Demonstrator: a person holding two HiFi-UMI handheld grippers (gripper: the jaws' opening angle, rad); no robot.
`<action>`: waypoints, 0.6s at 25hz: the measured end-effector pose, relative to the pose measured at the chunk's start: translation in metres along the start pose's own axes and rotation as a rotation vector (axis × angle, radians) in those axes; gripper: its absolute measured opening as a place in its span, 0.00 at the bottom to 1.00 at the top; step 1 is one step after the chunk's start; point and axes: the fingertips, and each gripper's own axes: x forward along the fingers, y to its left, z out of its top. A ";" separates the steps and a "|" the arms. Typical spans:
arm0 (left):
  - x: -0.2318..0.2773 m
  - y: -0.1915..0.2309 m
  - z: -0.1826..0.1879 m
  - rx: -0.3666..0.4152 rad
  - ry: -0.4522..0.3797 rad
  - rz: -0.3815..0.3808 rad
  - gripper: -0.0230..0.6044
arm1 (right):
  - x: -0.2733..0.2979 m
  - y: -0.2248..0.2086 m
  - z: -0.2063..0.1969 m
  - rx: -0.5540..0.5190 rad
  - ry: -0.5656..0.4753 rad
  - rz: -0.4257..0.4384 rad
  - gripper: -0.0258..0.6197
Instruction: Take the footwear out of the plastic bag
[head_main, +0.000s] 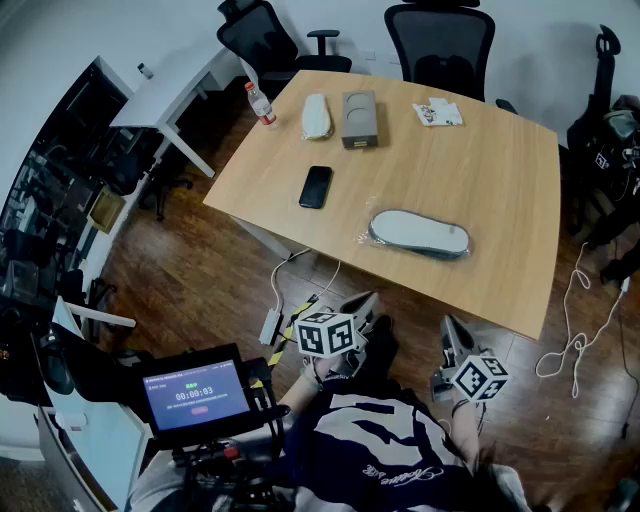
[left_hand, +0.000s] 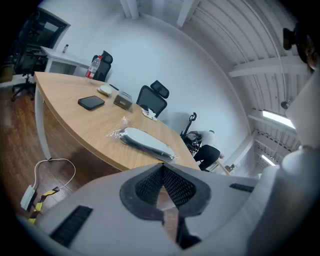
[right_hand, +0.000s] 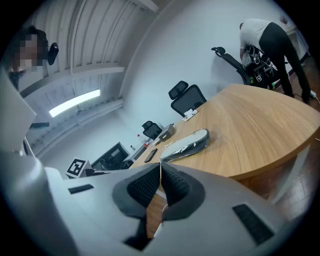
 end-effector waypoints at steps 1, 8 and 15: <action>0.004 0.004 0.003 -0.005 0.009 0.002 0.04 | 0.004 0.000 0.002 0.004 -0.002 -0.003 0.04; 0.053 0.058 0.061 -0.091 0.048 0.025 0.05 | 0.072 -0.007 0.049 0.013 -0.025 -0.032 0.03; 0.085 0.107 0.099 -0.135 0.087 0.055 0.17 | 0.111 -0.018 0.070 0.036 -0.029 -0.098 0.04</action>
